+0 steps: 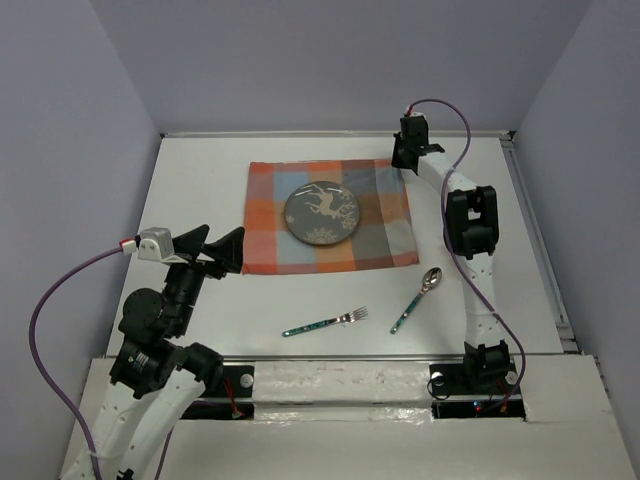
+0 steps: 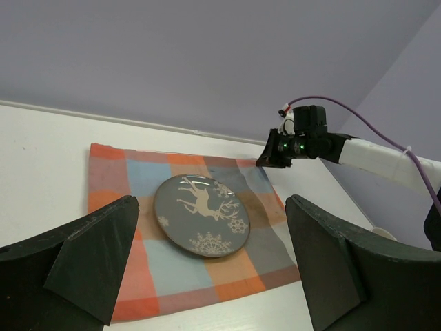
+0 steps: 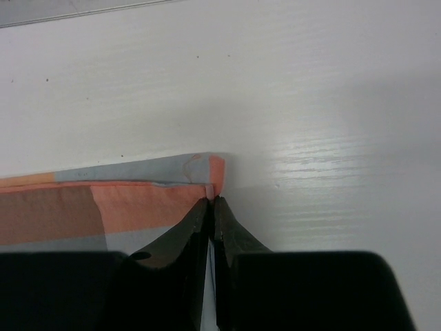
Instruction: Set the dinner table for one person
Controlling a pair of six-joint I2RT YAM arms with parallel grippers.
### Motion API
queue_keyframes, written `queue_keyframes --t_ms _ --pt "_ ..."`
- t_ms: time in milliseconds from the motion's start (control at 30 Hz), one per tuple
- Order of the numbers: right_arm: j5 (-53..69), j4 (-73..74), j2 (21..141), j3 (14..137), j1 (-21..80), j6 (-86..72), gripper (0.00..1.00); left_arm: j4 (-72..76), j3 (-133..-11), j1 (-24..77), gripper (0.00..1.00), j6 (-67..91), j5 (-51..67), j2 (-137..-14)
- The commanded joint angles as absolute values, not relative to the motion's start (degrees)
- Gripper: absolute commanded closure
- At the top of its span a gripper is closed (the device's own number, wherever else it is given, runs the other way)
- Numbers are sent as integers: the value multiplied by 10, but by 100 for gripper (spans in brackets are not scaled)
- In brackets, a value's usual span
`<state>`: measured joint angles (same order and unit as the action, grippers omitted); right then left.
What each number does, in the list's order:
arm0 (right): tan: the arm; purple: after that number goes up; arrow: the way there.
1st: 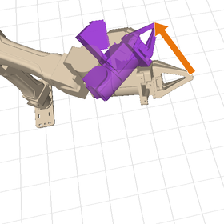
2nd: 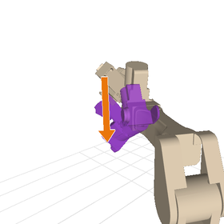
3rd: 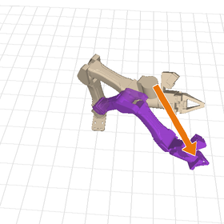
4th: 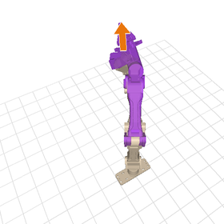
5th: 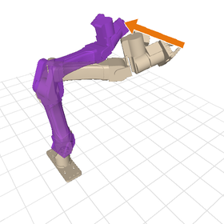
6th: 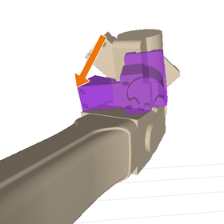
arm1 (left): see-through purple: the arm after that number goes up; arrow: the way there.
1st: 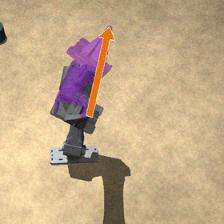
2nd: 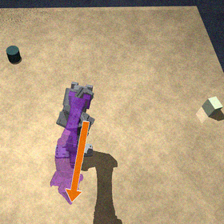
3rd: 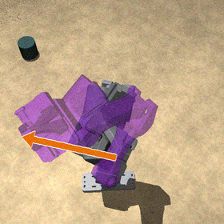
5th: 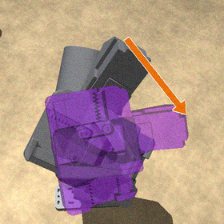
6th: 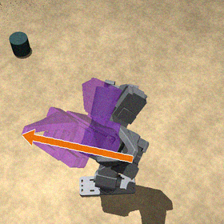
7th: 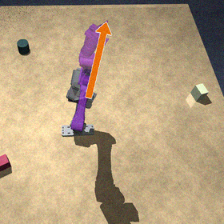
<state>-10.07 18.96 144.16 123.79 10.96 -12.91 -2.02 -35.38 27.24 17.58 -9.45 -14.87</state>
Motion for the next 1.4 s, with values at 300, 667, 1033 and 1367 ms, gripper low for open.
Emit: queue_keyframes --t_ms 300,667,1033,1367 --pt "-151 149 1441 1261 109 -100 77 4 -359 266 1 164 -86 -159" --pt "-99 148 1317 1189 109 -130 42 9 -359 264 1 164 -77 -156" --pt "-250 72 839 640 109 -255 49 7 -360 288 1 166 -75 -115" --pt "-352 142 686 507 69 -264 50 4 -361 321 1 167 -86 -87"
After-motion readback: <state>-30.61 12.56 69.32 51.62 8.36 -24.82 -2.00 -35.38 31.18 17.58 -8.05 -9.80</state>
